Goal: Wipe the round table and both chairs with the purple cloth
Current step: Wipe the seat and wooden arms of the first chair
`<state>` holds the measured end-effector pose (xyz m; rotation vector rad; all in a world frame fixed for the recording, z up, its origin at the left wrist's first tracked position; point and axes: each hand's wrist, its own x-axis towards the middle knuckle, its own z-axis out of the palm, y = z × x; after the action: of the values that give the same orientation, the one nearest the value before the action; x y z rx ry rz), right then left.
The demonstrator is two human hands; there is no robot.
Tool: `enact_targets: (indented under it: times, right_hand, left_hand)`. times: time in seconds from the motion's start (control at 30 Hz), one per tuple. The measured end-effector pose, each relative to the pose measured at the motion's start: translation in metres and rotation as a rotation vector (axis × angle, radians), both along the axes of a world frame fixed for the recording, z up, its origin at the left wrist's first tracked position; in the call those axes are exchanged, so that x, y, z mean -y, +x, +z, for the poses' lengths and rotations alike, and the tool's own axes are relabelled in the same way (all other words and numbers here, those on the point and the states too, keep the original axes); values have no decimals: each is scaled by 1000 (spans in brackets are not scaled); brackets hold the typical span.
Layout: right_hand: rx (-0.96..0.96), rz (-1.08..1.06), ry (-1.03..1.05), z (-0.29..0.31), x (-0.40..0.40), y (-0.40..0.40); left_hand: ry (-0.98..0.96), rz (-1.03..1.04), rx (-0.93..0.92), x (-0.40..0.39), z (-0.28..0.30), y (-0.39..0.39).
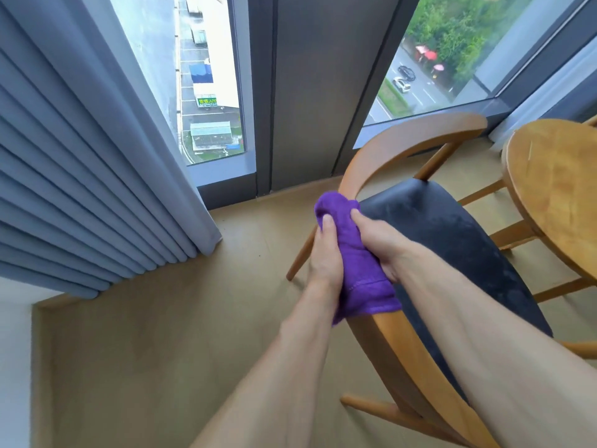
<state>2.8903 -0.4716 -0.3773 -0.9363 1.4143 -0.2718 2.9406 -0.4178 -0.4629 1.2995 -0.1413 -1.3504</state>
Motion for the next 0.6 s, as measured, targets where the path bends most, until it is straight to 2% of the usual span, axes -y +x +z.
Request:
enact_targets:
  times: [0.07, 0.13, 0.2, 0.23, 0.3, 0.33, 0.4, 0.43, 0.47, 0.53, 0.6]
  right_hand:
    - [-39, -18, 18, -2, 0, -3]
    - [-31, -30, 45, 2, -5, -6]
    - [-19, -22, 40, 9, -14, -11]
    - [-15, -15, 22, 12, -17, -14]
    - [-13, 1, -37, 22, -22, -11]
    - [-30, 22, -82, 24, -19, -4]
    - [-108, 82, -185, 23, -5, 12]
    - [-131, 149, -252, 21, 2, 18]
    - [-148, 220, -333, 17, 10, 23]
    - [-220, 248, -431, 7, 26, 33]
    - [-273, 205, -394, 1, 29, 32]
  left_hand:
    - [-1, 18, 124, -11, 12, -6]
    - [-99, -27, 342, -13, 31, -5]
    - [-202, -155, 518, 4, 32, 8]
    - [-229, -234, 550, 17, 29, 16]
    - [-298, -270, 499, 40, 22, 30]
    - [-298, -214, 392, 45, 19, 33]
    - [-189, -68, 115, 42, 5, 30]
    - [-101, -6, 44, 33, 0, 24]
    - [-23, 48, 19, 21, -1, 16]
    - [22, 29, 34, 2, 4, 2]
    - [20, -4, 135, -4, 13, -1]
